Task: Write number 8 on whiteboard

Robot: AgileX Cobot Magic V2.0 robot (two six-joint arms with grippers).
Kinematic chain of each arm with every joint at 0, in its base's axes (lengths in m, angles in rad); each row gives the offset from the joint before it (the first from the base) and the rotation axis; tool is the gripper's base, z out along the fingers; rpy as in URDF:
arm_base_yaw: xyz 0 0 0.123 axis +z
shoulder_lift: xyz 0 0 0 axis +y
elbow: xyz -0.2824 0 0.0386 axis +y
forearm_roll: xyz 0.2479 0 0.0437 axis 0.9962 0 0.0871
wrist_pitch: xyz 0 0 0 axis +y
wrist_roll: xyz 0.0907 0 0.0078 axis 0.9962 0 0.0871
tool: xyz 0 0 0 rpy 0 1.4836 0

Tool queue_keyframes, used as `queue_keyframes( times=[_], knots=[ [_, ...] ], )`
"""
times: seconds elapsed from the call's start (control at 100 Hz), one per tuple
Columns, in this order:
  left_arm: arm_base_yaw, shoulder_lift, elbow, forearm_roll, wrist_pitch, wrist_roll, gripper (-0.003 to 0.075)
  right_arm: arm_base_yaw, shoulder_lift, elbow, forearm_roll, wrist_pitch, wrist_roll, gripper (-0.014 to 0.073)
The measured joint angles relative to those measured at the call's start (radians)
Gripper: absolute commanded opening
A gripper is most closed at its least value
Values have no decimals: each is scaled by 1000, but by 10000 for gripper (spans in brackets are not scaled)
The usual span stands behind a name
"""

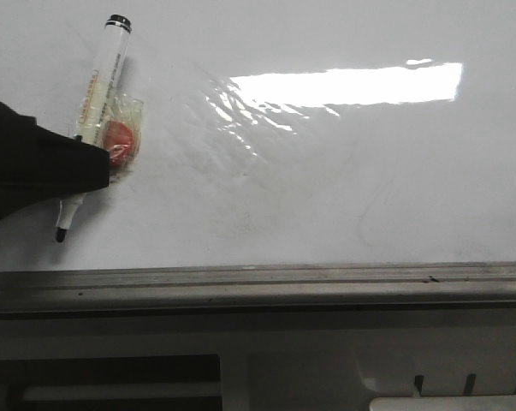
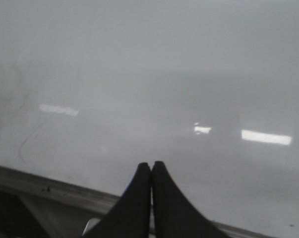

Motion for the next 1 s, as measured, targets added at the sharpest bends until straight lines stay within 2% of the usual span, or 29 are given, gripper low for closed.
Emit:
queue_keyframes(
  times=[0.13,0.2,0.27,0.43,0.49,0.61,0.79,1.0],
  knots=[
    [0,1,0,53,2,2,-20,77,60,-33,0,57,0,-58],
    [0,1,-2,107,13,4,-20,115,99,-64,0,98,-7,-25],
    [0,-7,-7,178,27,4,-20,151,139,-104,0,135,-16,52],
    [0,-27,-48,352,29,4,-20,234,233,-209,0,169,-24,295],
    [0,-29,-67,434,34,6,-20,267,270,-254,0,171,-24,331],
    [0,-29,-95,569,65,6,-20,330,359,-332,12,171,-24,334],
    [0,-29,-101,643,98,6,-20,445,512,-419,21,137,-24,334],
    [0,-29,-101,723,98,6,-20,566,667,-479,26,12,-24,334]
  ],
)
